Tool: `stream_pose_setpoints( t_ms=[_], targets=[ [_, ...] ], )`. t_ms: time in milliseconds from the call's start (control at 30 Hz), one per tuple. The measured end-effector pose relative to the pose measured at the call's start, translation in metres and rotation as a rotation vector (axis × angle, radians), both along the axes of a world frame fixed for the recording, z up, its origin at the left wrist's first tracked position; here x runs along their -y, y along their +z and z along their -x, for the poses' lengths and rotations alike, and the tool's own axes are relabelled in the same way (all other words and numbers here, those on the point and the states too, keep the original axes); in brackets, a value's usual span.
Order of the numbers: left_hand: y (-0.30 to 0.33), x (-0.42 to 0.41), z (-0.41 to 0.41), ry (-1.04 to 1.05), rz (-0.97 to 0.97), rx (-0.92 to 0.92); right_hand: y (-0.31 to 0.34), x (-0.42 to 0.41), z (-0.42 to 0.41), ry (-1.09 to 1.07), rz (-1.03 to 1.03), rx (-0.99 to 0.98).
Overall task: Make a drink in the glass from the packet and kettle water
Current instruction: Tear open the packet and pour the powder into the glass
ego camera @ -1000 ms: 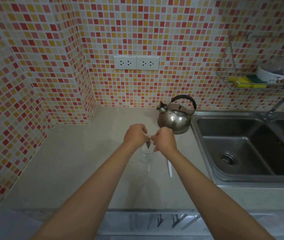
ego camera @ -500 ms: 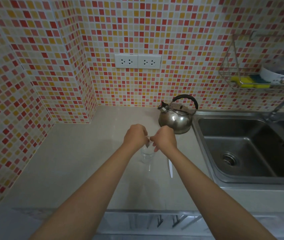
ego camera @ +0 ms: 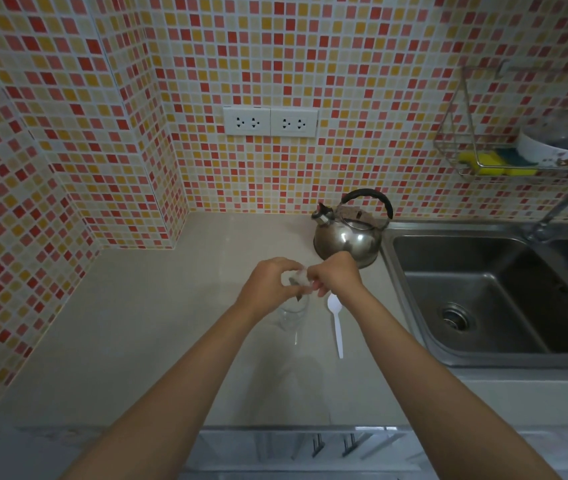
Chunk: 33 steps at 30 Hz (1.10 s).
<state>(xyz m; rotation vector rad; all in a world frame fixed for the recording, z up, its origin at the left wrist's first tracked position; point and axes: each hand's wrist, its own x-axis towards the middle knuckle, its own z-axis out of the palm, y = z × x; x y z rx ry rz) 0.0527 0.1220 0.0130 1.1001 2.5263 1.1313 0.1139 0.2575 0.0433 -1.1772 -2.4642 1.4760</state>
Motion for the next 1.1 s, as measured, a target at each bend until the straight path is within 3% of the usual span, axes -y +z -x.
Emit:
stream_pose_setpoints(
  t_ms=[300, 500, 600, 767, 1100],
  targets=[
    [-0.011, -0.008, -0.001, -0.027, -0.066, -0.066, -0.007, -0.009, 0.003, -0.004, 0.03, -0.02],
    [-0.016, 0.0, 0.009, 0.041, -0.111, -0.032, -0.018, -0.028, -0.004, -0.057, 0.194, -0.103],
    [-0.021, 0.006, 0.013, 0.044, -0.114, -0.016, -0.049, -0.04, -0.014, -0.145, 0.114, 0.008],
    [-0.027, 0.011, 0.018, 0.039, -0.105, -0.004, -0.104, -0.034, -0.036, -0.1, -0.152, 0.316],
    [-0.035, 0.018, 0.022, 0.03, -0.104, 0.025, -0.134, -0.025, -0.036, -0.114, -0.247, 0.367]
  ],
)
